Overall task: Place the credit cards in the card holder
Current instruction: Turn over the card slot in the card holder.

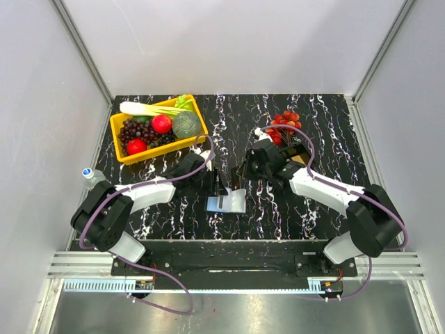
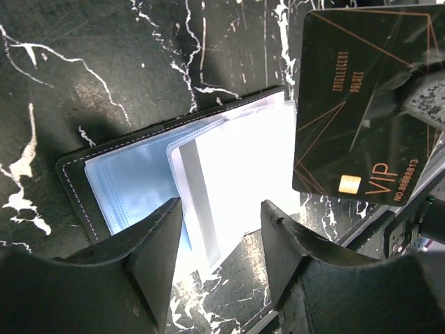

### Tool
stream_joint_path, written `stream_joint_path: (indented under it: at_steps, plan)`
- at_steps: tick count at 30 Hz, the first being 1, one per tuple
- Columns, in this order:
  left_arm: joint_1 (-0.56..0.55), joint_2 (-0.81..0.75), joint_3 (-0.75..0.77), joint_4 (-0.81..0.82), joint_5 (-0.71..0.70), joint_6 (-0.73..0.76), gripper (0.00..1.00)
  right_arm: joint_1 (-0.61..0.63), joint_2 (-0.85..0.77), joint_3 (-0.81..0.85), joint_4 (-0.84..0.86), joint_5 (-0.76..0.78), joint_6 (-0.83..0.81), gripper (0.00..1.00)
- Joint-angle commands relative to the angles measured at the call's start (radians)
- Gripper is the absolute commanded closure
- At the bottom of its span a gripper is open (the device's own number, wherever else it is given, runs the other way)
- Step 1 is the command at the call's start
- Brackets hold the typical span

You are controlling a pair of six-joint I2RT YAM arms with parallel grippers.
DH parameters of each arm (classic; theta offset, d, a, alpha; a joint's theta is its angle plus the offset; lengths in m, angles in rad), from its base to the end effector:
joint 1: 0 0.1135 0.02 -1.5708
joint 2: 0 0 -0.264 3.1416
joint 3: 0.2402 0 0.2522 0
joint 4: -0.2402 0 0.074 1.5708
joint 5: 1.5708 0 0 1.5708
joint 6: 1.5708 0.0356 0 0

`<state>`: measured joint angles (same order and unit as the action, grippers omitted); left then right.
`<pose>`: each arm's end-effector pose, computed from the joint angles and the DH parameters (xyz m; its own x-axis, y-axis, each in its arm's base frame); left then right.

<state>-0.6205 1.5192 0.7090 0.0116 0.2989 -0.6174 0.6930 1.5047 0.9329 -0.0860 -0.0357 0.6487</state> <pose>0.2332 -0.1795 0.1637 -0.8937 -0.0413 -0.4468 0.2520 0.7777 -0.5759 0.2513 0.2104 0.2278 -0.7736 0.1424 -0.6174 -0.2419 0.8343 0.4955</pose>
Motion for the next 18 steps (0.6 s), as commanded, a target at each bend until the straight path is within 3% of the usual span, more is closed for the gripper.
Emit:
stream_joint_path:
  at_steps: [1,12,18]
  plan:
    - [-0.005,-0.002,0.05,0.063,0.065,-0.001,0.48,0.008,-0.037,0.001,-0.063,0.122,-0.021,0.98]
    - [-0.022,0.013,0.056,0.091,0.098,-0.019,0.49,0.008,-0.035,-0.035,-0.119,0.088,-0.003,1.0]
    - [-0.027,0.01,0.058,0.091,0.095,-0.024,0.49,0.007,0.009,-0.059,-0.061,-0.032,0.048,1.0]
